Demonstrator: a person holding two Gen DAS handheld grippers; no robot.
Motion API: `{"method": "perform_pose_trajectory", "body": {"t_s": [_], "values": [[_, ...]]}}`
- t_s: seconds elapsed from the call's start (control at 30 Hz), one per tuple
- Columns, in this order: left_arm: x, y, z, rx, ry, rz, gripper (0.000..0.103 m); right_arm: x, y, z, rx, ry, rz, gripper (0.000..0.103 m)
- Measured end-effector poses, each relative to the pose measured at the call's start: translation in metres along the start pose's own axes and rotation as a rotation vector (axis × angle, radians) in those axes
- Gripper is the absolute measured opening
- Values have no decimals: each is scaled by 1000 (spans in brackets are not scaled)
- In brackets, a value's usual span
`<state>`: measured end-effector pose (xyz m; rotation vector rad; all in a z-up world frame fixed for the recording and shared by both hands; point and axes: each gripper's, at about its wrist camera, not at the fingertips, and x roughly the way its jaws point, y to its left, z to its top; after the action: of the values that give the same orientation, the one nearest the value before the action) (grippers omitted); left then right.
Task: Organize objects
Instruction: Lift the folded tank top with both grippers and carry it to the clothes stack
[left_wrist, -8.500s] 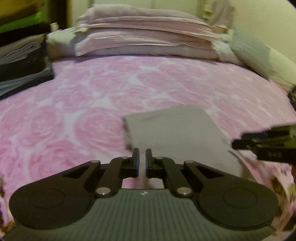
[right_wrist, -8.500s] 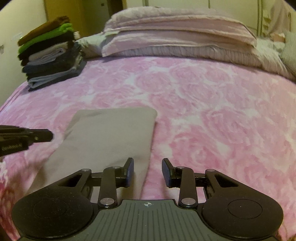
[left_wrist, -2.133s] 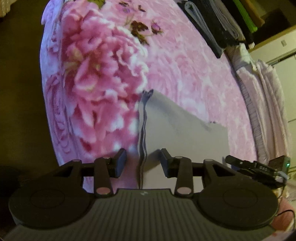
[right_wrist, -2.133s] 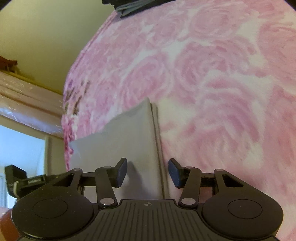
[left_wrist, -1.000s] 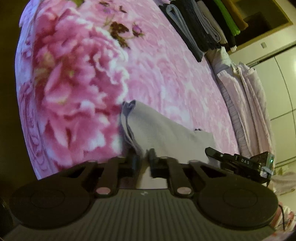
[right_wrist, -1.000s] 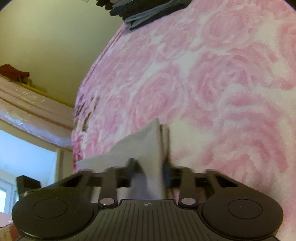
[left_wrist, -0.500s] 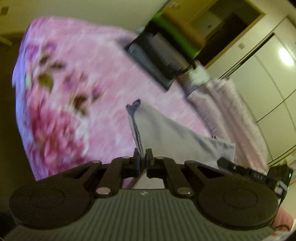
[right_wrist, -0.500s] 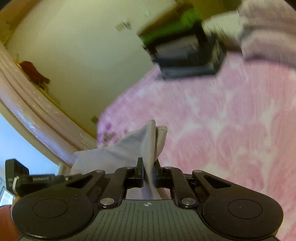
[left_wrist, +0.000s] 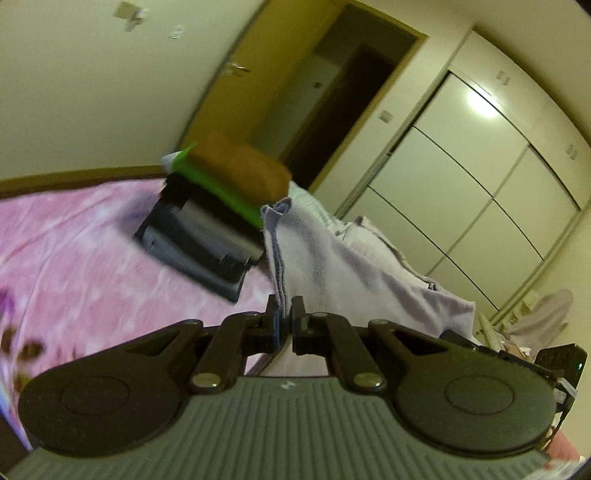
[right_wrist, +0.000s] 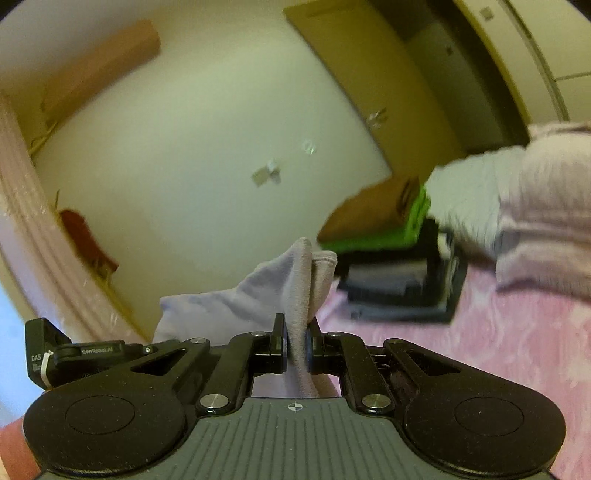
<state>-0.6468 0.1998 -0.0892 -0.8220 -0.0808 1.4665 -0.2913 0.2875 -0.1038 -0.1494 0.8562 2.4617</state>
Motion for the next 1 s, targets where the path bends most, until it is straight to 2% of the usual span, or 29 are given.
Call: {"method": "perform_pose_trajectory", "body": {"t_s": [0.13, 0.2, 0.33, 0.6, 0.8, 0.9, 1.0], "values": [[47, 30, 62, 84, 35, -82, 3, 38, 9, 28, -18, -81, -77, 5], [73, 48, 97, 74, 63, -115, 3, 63, 12, 44, 20, -113, -119, 5], [114, 75, 160, 133, 80, -159, 3, 120, 21, 75, 39, -164, -193, 5], [204, 116, 267, 191, 29, -194, 3, 233, 10, 165, -5, -232, -267, 5], [271, 129, 323, 200, 3, -179, 3, 302, -22, 230, -21, -246, -275, 5], [306, 137, 336, 195, 21, -163, 3, 331, -47, 251, -6, -224, -287, 5], [335, 146, 341, 190, 62, -134, 3, 356, -71, 258, 13, -181, -306, 5]]}}
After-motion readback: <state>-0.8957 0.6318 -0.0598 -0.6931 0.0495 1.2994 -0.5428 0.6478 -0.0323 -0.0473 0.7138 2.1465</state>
